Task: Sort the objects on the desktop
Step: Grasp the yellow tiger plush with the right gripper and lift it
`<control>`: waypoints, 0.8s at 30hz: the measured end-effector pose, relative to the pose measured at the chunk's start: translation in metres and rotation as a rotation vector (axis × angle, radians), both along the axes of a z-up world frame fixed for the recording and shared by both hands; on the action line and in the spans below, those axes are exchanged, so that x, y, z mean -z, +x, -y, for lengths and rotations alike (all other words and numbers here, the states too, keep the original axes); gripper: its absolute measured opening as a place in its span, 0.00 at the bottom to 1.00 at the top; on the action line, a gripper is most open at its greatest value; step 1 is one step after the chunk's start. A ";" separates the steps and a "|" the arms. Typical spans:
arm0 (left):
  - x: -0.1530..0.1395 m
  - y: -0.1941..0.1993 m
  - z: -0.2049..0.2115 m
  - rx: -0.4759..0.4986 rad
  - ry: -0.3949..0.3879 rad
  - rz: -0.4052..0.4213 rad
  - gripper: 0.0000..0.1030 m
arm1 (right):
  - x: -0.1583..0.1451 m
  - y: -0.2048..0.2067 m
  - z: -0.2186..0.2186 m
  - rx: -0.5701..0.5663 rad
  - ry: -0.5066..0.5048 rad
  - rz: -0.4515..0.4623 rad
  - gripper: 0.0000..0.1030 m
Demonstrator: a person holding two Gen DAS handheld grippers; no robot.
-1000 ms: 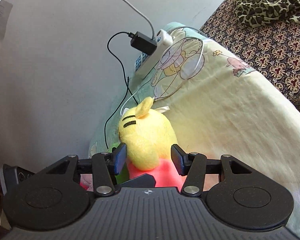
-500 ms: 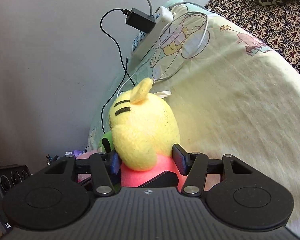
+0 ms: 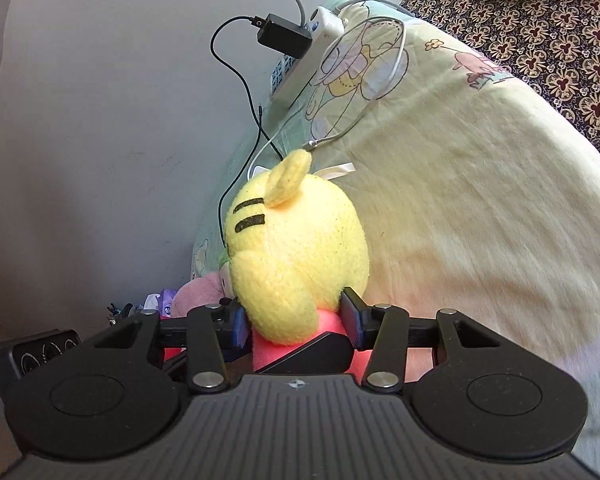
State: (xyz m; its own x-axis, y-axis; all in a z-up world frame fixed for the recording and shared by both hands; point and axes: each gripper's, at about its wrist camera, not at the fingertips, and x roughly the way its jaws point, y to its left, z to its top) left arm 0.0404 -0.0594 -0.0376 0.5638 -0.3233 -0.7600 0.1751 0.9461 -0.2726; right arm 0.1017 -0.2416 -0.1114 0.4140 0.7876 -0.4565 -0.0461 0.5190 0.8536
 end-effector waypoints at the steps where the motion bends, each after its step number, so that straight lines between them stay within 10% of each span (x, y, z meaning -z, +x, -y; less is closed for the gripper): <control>1: -0.002 -0.005 0.001 0.003 -0.001 0.005 0.94 | -0.002 -0.004 0.002 0.002 0.002 0.000 0.48; 24: -0.023 -0.115 -0.043 -0.047 -0.014 0.056 0.94 | -0.029 -0.102 -0.028 -0.075 -0.030 0.065 0.48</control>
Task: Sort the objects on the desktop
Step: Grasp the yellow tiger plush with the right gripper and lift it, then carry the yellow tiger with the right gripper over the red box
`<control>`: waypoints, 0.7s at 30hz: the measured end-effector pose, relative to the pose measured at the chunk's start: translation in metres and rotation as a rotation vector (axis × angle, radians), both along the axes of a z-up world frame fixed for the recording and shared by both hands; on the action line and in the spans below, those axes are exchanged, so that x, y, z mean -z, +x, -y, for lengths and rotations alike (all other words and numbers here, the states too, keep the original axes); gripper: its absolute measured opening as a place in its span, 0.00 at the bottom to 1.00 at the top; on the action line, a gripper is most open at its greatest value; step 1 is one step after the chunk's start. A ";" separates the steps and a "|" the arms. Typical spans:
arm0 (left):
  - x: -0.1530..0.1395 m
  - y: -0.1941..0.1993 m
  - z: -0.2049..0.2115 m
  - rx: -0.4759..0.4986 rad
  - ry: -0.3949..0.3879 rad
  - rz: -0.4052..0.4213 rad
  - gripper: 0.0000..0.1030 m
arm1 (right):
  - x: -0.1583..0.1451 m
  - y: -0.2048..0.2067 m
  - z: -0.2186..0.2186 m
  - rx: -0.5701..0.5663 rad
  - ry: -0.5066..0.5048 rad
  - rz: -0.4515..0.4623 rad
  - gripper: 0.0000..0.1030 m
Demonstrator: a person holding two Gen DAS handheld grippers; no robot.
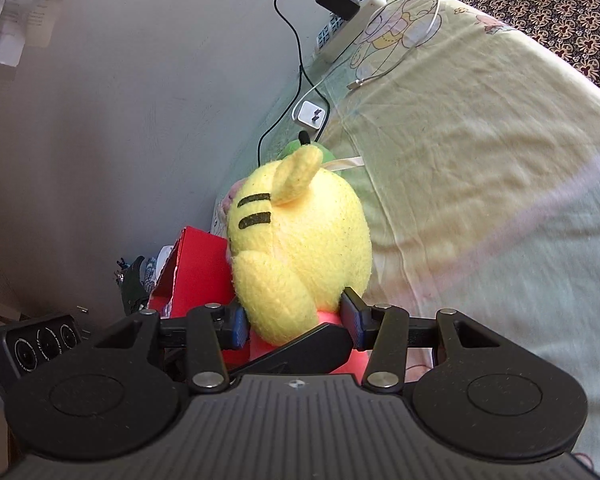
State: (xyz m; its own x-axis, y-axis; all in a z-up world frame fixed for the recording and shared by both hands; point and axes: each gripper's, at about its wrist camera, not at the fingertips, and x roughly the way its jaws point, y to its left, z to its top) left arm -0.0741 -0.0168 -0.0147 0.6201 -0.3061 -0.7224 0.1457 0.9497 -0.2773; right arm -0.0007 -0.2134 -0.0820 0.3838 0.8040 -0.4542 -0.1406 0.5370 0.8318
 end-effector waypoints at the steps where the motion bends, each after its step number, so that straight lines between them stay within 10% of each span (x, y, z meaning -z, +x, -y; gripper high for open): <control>1: -0.002 -0.003 -0.004 0.003 0.000 0.004 0.94 | -0.001 -0.003 -0.004 -0.006 0.001 0.004 0.48; 21: -0.044 -0.072 -0.125 0.116 -0.035 0.128 0.94 | -0.041 -0.072 -0.111 0.110 0.029 0.104 0.48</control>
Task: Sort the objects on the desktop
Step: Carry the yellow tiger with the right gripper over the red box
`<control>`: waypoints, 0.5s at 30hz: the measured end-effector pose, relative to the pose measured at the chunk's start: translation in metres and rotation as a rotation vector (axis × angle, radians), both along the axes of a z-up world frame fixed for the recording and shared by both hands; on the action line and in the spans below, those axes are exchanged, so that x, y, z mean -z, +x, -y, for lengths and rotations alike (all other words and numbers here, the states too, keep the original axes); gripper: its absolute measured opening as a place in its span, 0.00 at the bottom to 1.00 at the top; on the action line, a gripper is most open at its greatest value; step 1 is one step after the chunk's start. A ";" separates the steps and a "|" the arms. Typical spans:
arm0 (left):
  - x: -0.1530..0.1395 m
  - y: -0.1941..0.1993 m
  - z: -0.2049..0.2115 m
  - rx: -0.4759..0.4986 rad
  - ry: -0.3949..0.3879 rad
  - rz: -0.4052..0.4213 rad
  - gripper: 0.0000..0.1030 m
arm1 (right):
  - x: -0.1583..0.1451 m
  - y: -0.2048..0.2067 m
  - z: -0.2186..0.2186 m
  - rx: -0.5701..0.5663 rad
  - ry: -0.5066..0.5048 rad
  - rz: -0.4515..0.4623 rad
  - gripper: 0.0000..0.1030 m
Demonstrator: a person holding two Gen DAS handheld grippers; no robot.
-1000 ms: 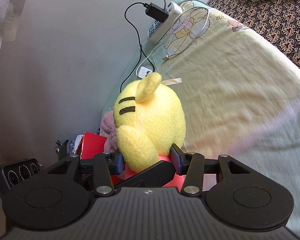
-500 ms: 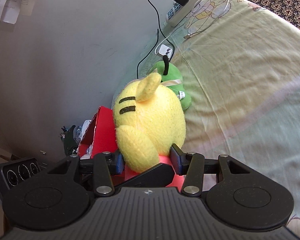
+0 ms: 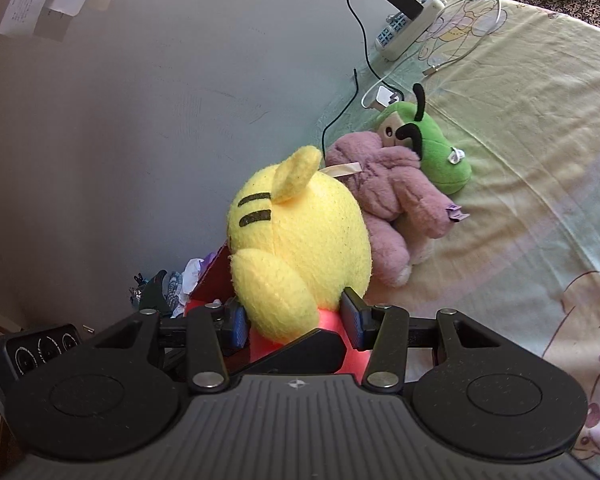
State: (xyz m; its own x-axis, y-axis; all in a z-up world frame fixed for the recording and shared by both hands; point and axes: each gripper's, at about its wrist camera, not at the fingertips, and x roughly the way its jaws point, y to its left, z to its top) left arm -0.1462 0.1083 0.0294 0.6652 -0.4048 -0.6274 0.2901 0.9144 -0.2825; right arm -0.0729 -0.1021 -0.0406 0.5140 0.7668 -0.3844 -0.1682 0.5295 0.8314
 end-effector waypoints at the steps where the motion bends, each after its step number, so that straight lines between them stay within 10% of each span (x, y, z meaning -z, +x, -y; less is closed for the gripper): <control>1: -0.002 -0.002 -0.005 0.005 -0.001 0.004 0.94 | -0.003 -0.004 -0.007 0.006 -0.003 0.013 0.48; 15: -0.041 -0.022 -0.065 -0.009 0.014 0.147 0.94 | -0.032 -0.030 -0.069 0.056 0.042 0.138 0.48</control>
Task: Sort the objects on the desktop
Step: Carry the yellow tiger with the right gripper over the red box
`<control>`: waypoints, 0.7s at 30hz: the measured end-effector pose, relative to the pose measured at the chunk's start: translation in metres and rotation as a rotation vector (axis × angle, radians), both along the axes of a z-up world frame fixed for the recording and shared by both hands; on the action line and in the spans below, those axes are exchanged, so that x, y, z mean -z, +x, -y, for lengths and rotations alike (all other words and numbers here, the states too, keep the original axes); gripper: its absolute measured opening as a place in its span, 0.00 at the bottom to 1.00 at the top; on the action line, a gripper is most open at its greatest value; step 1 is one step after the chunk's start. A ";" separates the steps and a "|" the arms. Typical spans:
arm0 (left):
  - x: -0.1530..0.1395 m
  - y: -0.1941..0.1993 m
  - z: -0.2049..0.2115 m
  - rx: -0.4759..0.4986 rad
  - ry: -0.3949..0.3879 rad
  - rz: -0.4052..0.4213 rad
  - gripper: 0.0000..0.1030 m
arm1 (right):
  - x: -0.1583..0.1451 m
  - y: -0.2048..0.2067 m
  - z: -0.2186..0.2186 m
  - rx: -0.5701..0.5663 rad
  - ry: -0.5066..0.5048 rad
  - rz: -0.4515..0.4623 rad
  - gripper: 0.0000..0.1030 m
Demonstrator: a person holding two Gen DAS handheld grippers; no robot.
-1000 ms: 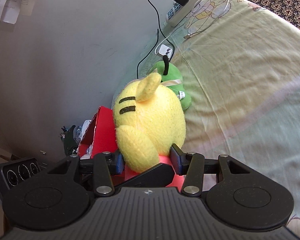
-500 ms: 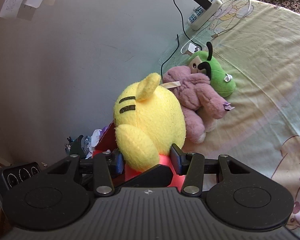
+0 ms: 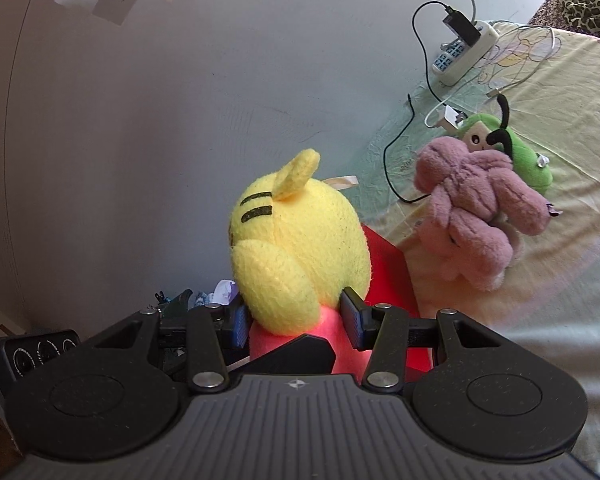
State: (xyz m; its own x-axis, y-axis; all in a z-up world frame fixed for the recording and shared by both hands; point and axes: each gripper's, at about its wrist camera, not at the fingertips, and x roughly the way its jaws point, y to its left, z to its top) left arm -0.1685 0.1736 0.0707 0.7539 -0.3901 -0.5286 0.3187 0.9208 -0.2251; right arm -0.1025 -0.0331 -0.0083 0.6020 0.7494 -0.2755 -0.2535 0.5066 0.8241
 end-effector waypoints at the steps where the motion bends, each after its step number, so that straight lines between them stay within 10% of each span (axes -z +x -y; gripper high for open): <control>1: -0.002 0.000 -0.004 -0.007 -0.001 0.010 0.94 | -0.003 0.001 -0.003 0.000 0.007 0.006 0.48; 21: 0.035 0.047 -0.080 -0.070 -0.079 -0.034 0.96 | -0.004 0.040 -0.091 -0.027 -0.143 0.083 0.48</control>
